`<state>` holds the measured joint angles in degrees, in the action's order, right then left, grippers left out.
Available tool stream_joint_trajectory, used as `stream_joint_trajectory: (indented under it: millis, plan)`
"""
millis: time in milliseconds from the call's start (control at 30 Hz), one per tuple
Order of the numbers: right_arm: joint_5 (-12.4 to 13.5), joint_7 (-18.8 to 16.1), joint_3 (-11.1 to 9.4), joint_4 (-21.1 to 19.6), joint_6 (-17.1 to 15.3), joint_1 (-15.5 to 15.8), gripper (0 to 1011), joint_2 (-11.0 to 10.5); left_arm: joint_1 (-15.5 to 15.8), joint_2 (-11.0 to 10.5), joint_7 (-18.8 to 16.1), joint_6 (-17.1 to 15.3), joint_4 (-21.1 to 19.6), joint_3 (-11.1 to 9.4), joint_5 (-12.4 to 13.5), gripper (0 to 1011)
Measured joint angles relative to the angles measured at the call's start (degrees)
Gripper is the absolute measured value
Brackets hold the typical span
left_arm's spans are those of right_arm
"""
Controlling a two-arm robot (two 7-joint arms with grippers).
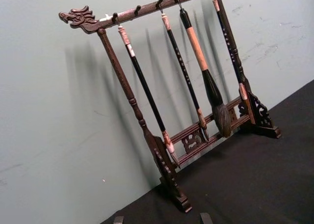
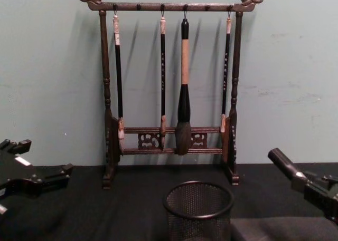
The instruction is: Pick up the water-based marker from the table and place it into the pen holder.
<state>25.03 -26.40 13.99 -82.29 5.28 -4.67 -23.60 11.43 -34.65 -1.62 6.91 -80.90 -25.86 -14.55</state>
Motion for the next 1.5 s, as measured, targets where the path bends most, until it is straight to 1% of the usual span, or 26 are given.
stream_joint_trajectory:
  millis: [200,433,700,900,1000,1333,1367,1500]
  plan:
    - [0.59,-1.5,0.75,-0.15,1.3,-0.24,197,-0.33,0.0,0.0,0.0,0.0,0.0,0.0,0.0,1009]
    - [0.86,-2.79,1.89,-0.27,1.89,-1.05,197,-0.79,0.0,0.0,0.0,0.0,0.0,0.0,0.0,1009]
    - [0.8,-3.52,3.44,0.4,1.72,-3.54,197,-0.66,0.0,0.0,0.0,0.0,0.0,0.0,0.0,1009]
    - [0.69,-3.66,5.16,1.79,0.44,-6.71,197,0.48,0.0,0.0,0.0,0.0,0.0,0.0,0.0,1009]
    - [0.12,-3.76,6.4,2.79,0.21,-8.5,197,1.15,0.0,0.0,0.0,0.0,0.0,0.0,0.0,1009]
    - [-1.46,-3.89,9.11,5.41,0.31,-12.06,197,3.03,0.0,0.0,0.0,0.0,0.0,0.0,0.0,1009]
    - [-1.46,-3.89,9.11,5.41,0.31,-12.06,197,3.03,0.0,0.0,0.0,0.0,0.0,0.0,0.0,1009]
    - [-2.14,-3.99,10.17,6.64,0.53,-13.32,197,3.95,0.0,0.0,0.0,0.0,0.0,0.0,0.0,1009]
